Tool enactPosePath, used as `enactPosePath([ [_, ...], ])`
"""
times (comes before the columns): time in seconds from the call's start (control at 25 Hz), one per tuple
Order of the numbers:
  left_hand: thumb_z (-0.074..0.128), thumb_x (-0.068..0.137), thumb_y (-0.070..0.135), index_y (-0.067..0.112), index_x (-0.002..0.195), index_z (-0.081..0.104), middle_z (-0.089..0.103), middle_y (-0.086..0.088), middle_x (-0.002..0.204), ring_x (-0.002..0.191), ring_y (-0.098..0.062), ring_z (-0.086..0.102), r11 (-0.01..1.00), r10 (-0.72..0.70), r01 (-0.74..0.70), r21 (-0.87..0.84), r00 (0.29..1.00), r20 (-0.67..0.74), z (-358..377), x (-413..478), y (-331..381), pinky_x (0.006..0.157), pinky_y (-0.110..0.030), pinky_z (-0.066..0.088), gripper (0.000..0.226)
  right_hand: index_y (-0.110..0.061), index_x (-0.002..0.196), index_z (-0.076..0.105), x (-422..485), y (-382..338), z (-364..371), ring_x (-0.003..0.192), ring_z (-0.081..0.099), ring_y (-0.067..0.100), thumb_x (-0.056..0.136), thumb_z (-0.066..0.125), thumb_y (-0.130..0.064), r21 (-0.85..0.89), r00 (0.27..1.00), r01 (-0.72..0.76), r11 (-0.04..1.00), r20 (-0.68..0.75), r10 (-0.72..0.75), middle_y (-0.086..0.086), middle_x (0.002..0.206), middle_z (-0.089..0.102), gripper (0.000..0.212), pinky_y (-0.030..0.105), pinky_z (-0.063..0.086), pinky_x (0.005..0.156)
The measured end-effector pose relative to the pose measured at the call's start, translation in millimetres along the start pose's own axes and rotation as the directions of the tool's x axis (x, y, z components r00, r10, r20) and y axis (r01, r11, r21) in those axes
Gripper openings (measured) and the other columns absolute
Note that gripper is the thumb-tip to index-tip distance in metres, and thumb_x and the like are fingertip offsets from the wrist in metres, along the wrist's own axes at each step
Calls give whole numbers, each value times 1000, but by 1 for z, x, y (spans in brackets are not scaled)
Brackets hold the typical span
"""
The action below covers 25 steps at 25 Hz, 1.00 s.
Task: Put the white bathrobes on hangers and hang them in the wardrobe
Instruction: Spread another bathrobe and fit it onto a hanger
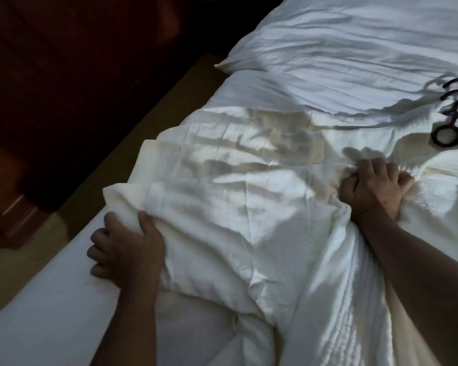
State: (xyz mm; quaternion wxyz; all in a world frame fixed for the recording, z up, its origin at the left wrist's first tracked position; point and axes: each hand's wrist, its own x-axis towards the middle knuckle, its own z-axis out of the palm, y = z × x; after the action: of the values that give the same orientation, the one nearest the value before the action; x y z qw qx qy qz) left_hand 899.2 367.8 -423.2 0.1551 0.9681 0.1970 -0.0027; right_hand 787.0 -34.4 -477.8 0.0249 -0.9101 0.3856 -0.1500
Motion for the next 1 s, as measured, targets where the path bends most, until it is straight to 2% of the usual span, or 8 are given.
enactPosePath([
  [0.2, 44, 104, 49, 13, 127, 45, 62, -23, 105, 93, -42, 62, 981, 188, -192, 39, 979, 77, -45, 15, -45, 74, -46, 49, 43, -5, 99, 56, 0, -1, -2, 103, 45, 38, 81, 42, -28, -7, 1000, 5, 1000, 25, -5, 20, 101, 54, 33, 57, 27, 102],
  [0.36, 55, 102, 39, 18, 112, 44, 58, -14, 85, 76, -36, 60, 959, 283, -284, 4, 957, 55, -65, 29, -69, 68, -51, 55, 25, -4, 99, 57, 0, 1, -2, 102, 45, 38, 82, 42, -28, -13, 1000, 24, 1000, 0, -24, 21, 101, 53, 33, 55, 27, 102],
  [0.44, 64, 97, 29, 17, 119, 45, 60, -20, 103, 91, -39, 59, 979, 181, -185, 87, 982, 57, -55, 25, -67, 77, -54, 53, 31, -4, 99, 57, 0, 1, -2, 103, 45, 39, 82, 41, -29, -7, 1000, 23, 1000, 11, -23, 21, 101, 53, 34, 56, 26, 103],
  [0.52, 71, 89, 19, 16, 130, 46, 49, -25, 131, 116, -46, 49, 978, 177, -172, 119, 984, -34, -47, 17, -54, 91, -61, 45, 49, -4, 100, 57, 0, 1, 1, 104, 46, 39, 81, 41, -30, -14, 1000, 24, 1000, 8, -24, 21, 102, 54, 35, 56, 25, 103],
  [0.6, 68, 91, 26, 17, 141, 44, 40, -23, 145, 131, -45, 39, 944, 327, -326, 55, 945, -26, -35, -5, -27, 100, -64, 37, 57, -5, 100, 57, 0, 3, 3, 104, 46, 39, 81, 41, -30, -36, 1000, 21, 999, 15, -21, 21, 103, 54, 36, 55, 25, 103],
  [0.68, 50, 95, 49, 23, 154, 33, 29, -18, 159, 146, -39, 28, 890, 442, -450, 75, 892, 99, -8, -42, -12, 109, -63, 30, 67, -5, 99, 56, 1, 1, 3, 104, 46, 39, 81, 40, -30, -30, 999, 24, 999, 23, -23, 21, 103, 55, 35, 55, 26, 102],
  [0.76, 34, 94, 57, 25, 160, 23, 18, -17, 167, 154, -37, 16, 854, 475, -496, 156, 866, 156, 20, -66, -10, 115, -61, 23, 74, -5, 98, 57, 2, 0, 0, 103, 47, 39, 81, 38, -32, -28, 1000, 8, 1000, 25, -7, 20, 103, 55, 37, 55, 27, 101],
  [1.0, 32, 99, 52, 21, 161, 23, 14, -21, 167, 155, -38, 12, 834, 512, -505, 221, 859, 32, 56, -59, -20, 117, -56, 18, 70, -8, 112, 55, 6, -9, -6, 112, 46, 39, 91, 38, -36, -169, 981, 71, 983, 192, -37, 19, 114, 54, 39, 58, 30, 100],
])
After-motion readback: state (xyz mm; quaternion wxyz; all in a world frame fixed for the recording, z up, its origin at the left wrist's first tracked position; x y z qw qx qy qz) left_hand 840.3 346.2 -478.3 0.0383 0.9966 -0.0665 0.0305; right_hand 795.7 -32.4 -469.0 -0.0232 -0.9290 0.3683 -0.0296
